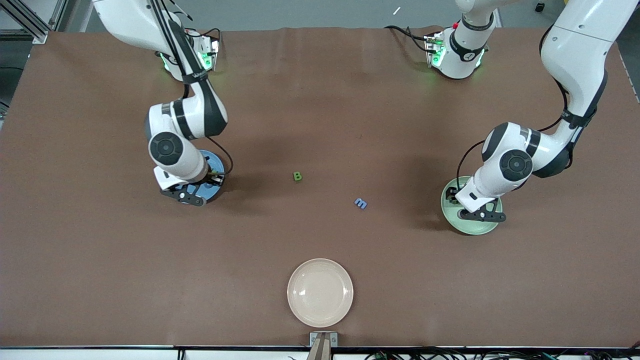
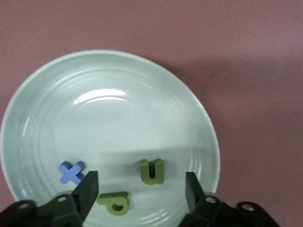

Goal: Sort uppercase to blue plate, lowercase to green plate

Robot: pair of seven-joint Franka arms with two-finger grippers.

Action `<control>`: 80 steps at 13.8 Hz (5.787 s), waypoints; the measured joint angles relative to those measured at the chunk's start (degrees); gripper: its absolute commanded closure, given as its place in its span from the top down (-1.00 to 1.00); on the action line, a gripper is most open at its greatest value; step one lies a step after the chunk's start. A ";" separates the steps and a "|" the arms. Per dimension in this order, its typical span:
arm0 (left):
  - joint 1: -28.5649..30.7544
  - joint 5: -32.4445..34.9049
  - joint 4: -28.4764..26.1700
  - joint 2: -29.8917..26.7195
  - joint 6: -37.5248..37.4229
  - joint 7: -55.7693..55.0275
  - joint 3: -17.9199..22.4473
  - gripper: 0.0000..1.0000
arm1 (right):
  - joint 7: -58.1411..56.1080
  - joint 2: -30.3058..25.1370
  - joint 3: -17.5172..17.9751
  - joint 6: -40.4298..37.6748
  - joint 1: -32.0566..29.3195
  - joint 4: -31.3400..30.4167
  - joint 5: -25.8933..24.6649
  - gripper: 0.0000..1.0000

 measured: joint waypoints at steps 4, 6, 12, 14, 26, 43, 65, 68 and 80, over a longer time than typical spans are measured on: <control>-0.05 0.00 3.63 -1.60 -4.96 -0.18 -4.67 0.99 | -3.93 0.03 -0.56 7.63 -2.43 -5.92 0.00 -0.98; -1.75 -0.01 5.01 -1.48 -5.34 -3.05 -5.91 0.99 | -4.49 0.09 -0.56 10.31 -2.88 -7.85 0.00 -0.97; -12.56 -0.13 11.96 4.59 -6.03 -38.51 -6.04 0.99 | -4.55 0.10 -0.52 11.56 -2.90 -7.82 0.04 -0.95; -15.12 -0.13 14.65 7.46 -6.05 -53.92 -5.99 0.99 | -4.55 0.31 -0.51 11.70 -2.90 -7.82 0.05 -0.93; -27.30 -0.09 21.85 15.72 -4.93 -78.78 -1.30 0.96 | -3.58 2.93 0.04 6.17 -2.50 -2.74 1.58 1.00; -30.78 -0.09 24.86 19.58 -3.34 -78.78 1.38 0.13 | 55.44 15.66 1.77 15.07 24.30 10.49 13.43 1.00; -17.98 -0.09 21.02 8.28 -11.01 -63.82 -1.67 -0.98 | 68.29 18.87 1.61 14.50 24.40 14.77 13.63 -0.18; -3.84 -0.09 15.50 6.32 -11.26 -52.61 -8.55 -0.98 | 68.29 18.87 1.62 14.34 24.38 15.23 13.63 -0.80; 9.78 7.44 9.67 9.89 -6.69 -41.78 -9.79 -0.98 | 48.61 11.79 -0.97 -10.58 14.88 20.05 13.73 -1.00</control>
